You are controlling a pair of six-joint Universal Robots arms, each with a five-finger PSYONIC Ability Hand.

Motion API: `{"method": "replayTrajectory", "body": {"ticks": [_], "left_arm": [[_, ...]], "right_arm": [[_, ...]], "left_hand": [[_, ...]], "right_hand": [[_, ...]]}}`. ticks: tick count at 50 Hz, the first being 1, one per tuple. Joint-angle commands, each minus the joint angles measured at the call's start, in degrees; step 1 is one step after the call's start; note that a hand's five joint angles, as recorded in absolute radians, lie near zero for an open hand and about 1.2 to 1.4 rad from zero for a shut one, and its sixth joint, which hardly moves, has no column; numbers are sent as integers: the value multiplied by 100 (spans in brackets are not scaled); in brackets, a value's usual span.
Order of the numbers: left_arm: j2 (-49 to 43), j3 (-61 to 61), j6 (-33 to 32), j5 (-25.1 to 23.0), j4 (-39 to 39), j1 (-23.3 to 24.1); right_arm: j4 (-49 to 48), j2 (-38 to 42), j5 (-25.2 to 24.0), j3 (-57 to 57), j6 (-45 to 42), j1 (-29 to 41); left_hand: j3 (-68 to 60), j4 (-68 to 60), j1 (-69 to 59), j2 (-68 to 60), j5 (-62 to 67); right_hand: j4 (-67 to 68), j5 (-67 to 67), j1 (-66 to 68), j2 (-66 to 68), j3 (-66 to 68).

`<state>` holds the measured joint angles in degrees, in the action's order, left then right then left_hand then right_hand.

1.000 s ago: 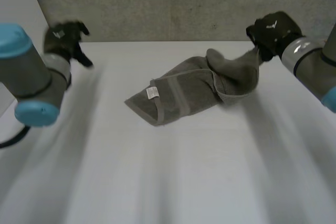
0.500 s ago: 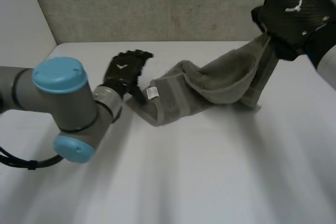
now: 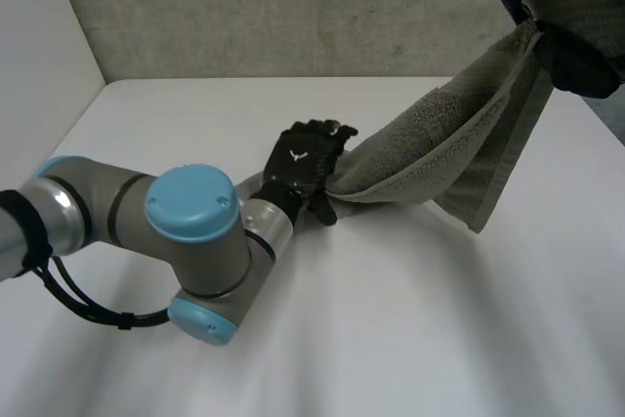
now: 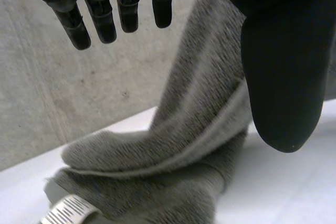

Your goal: Fold the laundry

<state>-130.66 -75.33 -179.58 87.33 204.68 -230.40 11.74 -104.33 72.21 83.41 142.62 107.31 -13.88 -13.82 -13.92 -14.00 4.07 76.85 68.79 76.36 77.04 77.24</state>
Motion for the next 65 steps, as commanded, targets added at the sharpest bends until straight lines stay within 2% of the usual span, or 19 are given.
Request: {"method": "replayTrajectory", "body": {"ticks": [1,4,21,30,40,56,58,59,61,62,63,64,65], "left_arm": [[-127,-61,2,74,2,83],[-83,-79,11,82,19,75],[-443,202,-112,109,362,57],[-496,361,-165,706,318,-127],[-513,255,-104,707,266,-260],[-838,449,-25,575,336,-189],[-926,492,115,566,336,-163],[-926,493,116,566,336,-163],[-961,475,265,540,327,-137],[-961,475,265,540,327,-136],[-953,458,300,513,318,-136],[-918,431,309,496,283,-136],[-918,431,309,496,283,-136]], "right_arm": [[-5,-18,48,-88,3,1],[12,18,48,-88,11,-8],[-5,-246,57,35,205,27],[13,-246,57,-70,231,-69],[21,-702,30,-220,749,-8],[232,-1063,4,-220,829,36],[250,-1072,4,-211,829,36],[250,-1072,4,-211,829,36],[241,-1037,-5,-194,829,36],[241,-1037,-5,-194,829,36],[241,-994,-14,-193,820,36],[241,-993,-14,-193,820,36],[215,-958,-14,-185,820,36]], "left_hand": [[-642,-648,-638,-630,624],[-1146,-1152,-1141,-1133,1127],[-912,-918,-908,-900,893],[-979,-985,-975,-967,960],[-1164,-1171,-1160,-1152,1146],[-1316,-1322,-1311,-1303,1297],[-2301,-2308,-2297,-2289,2283],[-2308,-2314,-2304,-2296,2289],[-4633,-4640,-4629,-4621,4615],[-4646,-4652,-4642,-4634,4628],[-5978,-5985,-5974,-5966,5960],[-6606,-6612,-6602,-6593,6587],[-6612,-6618,-6608,-6600,6593]], "right_hand": [[315,121,364,296,276],[315,121,364,296,276],[315,121,364,296,276],[315,121,364,296,276],[315,121,364,296,276],[315,121,364,296,276],[315,121,364,296,276],[315,121,364,296,276],[315,121,364,296,276],[315,121,364,296,276],[315,121,364,296,276],[315,121,364,296,276],[315,121,364,296,276]]}}
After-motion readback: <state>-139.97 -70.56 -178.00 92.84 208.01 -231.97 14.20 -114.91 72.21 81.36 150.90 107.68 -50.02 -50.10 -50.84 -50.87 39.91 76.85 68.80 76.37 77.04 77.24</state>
